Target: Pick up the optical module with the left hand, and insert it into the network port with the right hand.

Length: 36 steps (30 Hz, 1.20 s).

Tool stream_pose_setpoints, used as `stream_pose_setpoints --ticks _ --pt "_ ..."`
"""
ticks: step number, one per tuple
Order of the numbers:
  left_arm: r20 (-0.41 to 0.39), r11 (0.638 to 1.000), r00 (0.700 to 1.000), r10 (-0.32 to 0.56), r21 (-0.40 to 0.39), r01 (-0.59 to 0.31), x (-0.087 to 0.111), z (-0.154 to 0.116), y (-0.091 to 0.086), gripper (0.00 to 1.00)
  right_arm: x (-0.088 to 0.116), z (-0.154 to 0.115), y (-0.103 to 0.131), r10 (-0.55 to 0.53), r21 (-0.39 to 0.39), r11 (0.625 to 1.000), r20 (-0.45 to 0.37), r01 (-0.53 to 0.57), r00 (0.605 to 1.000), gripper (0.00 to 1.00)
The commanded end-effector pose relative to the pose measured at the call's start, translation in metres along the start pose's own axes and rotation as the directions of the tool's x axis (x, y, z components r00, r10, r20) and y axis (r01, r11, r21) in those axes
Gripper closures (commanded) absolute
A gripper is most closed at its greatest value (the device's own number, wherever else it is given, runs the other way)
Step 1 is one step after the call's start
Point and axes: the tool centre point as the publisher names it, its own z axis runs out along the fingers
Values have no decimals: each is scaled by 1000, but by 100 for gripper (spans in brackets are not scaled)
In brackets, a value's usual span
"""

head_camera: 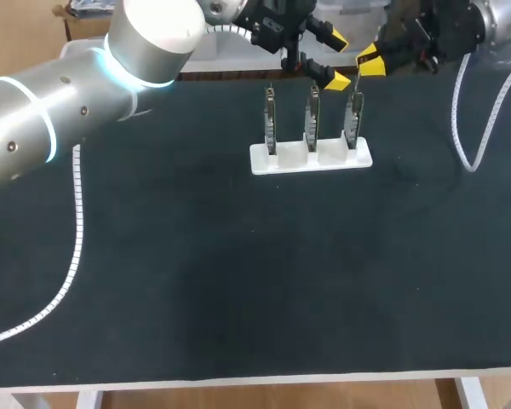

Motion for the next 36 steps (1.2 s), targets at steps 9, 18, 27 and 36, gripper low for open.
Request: stream_pose_setpoints --ticks 9,18,27,36 --pt "-3 1000 1000 2 5 -2 0 0 2 0 5 0 -14 9 -218 976 -3 -9 1000 100" --pt "-3 1000 1000 2 5 -2 0 0 2 0 1 -5 -6 6 -205 979 8 -4 1000 100" --pt "-3 1000 1000 2 5 -2 0 0 2 0 -6 -7 -5 -15 -196 980 16 18 1000 100" --pt "-3 1000 1000 2 5 -2 0 0 2 0 0 -4 -10 -7 -208 978 1 7 1000 100"
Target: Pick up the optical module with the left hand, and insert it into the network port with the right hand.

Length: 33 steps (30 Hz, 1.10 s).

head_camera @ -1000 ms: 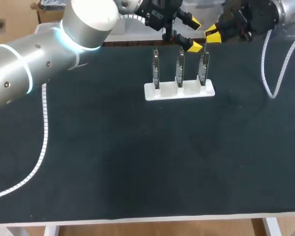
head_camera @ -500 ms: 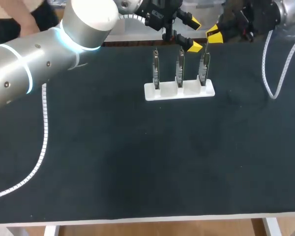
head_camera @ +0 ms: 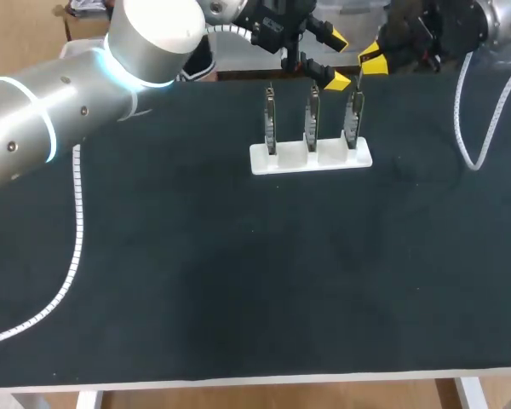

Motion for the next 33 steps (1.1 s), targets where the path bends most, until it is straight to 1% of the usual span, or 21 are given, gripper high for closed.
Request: stream_pose_setpoints --ticks 1,15,24,33 --pt "-3 1000 1000 2 5 -2 0 0 2 0 1 1 -10 2 -210 978 -2 -3 1000 100" --pt "-3 1000 1000 2 5 -2 0 0 2 0 3 0 -9 7 -214 977 -10 -10 1000 100" --pt "-3 1000 1000 2 5 -2 0 0 2 0 -5 0 -6 -17 -216 976 -4 15 1000 100" --pt "-3 1000 1000 2 5 -2 0 0 2 0 2 -1 -6 4 -217 976 -18 -8 1000 100"
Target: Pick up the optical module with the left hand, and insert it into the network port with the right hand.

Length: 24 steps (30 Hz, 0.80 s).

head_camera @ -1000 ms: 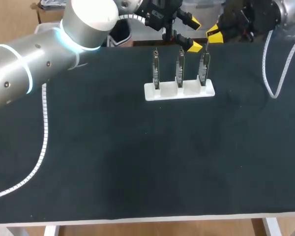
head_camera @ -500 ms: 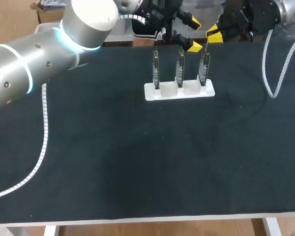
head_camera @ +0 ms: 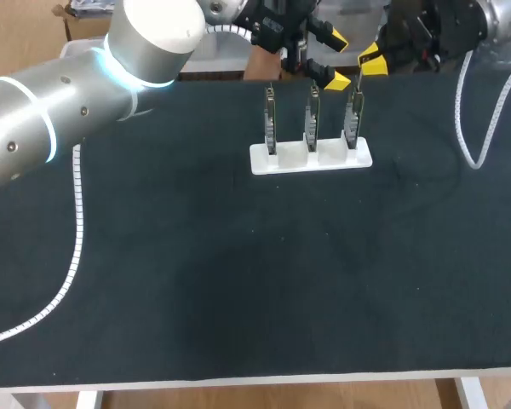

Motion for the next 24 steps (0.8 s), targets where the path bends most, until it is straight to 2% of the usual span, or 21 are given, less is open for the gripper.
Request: stream_pose_setpoints --ticks 1,24 --pt "-3 1000 1000 2 5 -2 0 0 2 0 1 -2 -8 4 -208 978 1 -3 1000 100" --pt "-3 1000 1000 2 5 -2 0 0 2 0 2 4 -7 4 -223 975 -7 -6 1000 100"
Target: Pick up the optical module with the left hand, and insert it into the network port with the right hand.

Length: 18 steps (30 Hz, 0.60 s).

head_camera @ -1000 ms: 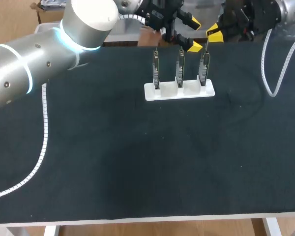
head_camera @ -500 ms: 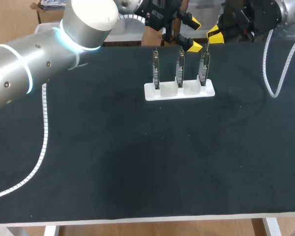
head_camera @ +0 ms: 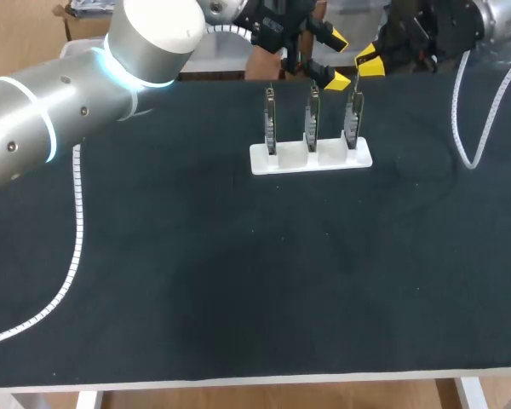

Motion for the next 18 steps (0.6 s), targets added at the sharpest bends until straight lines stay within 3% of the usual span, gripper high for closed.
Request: stream_pose_setpoints --ticks 1,18 --pt "-3 1000 1000 2 5 -2 0 0 2 0 3 -2 -7 2 -215 977 3 -1 1000 100" --pt "-3 1000 1000 2 5 -2 0 0 2 0 1 -7 -9 -13 -200 980 11 15 1000 100"
